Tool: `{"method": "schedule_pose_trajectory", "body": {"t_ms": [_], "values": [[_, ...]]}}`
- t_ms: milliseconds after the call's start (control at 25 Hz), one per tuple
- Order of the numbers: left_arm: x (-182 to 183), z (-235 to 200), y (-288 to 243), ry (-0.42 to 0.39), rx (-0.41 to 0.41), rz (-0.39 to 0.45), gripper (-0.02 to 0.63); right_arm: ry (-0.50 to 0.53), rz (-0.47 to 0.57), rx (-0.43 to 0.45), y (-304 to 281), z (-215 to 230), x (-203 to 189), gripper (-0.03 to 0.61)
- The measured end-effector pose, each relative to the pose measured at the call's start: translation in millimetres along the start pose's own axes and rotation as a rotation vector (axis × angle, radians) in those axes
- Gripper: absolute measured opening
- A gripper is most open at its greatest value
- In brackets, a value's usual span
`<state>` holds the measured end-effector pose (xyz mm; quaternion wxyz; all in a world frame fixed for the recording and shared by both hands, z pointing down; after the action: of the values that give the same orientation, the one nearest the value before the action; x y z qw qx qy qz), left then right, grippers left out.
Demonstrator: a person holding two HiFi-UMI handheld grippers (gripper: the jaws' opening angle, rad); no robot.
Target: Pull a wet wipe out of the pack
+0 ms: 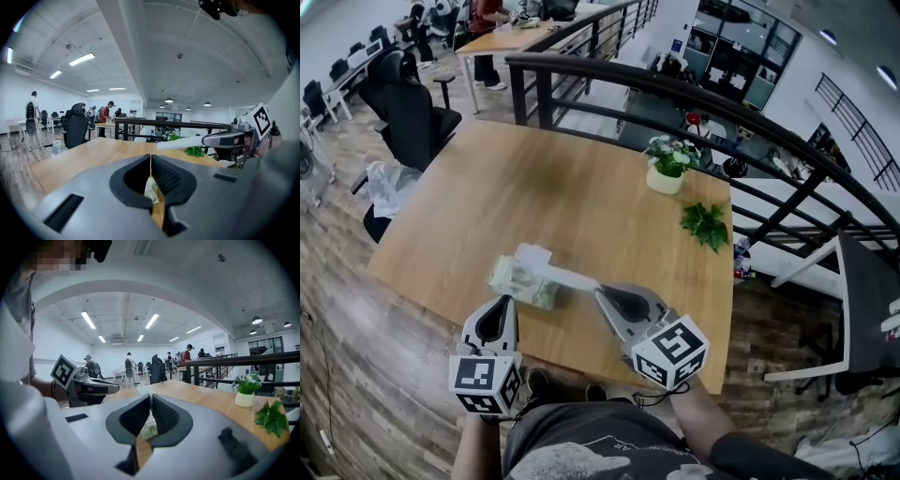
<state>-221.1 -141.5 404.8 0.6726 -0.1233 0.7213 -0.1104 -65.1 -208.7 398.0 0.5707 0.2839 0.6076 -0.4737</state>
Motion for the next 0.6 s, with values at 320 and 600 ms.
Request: {"method": "schedule_pose_trajectory", "body": {"t_ms": [320, 600], "values": [[-9.2, 12.4, 6.4, 0.009, 0.025, -0.014, 0.016, 0.016, -0.021, 0.034, 8.4, -2.2, -9.6, 0.032], [-12.6, 21.1, 14.2, 0.015, 0.044, -0.011, 0.017, 0.028, -0.033, 0.068, 15.2, -7.2, -15.9, 0.032]]}}
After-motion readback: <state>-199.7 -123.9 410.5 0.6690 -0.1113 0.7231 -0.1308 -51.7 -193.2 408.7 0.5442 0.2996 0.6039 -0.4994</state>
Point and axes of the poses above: the fingertips, and each gripper's own axes: y backward along the fingers, z to its right, x out of its top, the point moved 2 cm from there along y, backward along the fingers
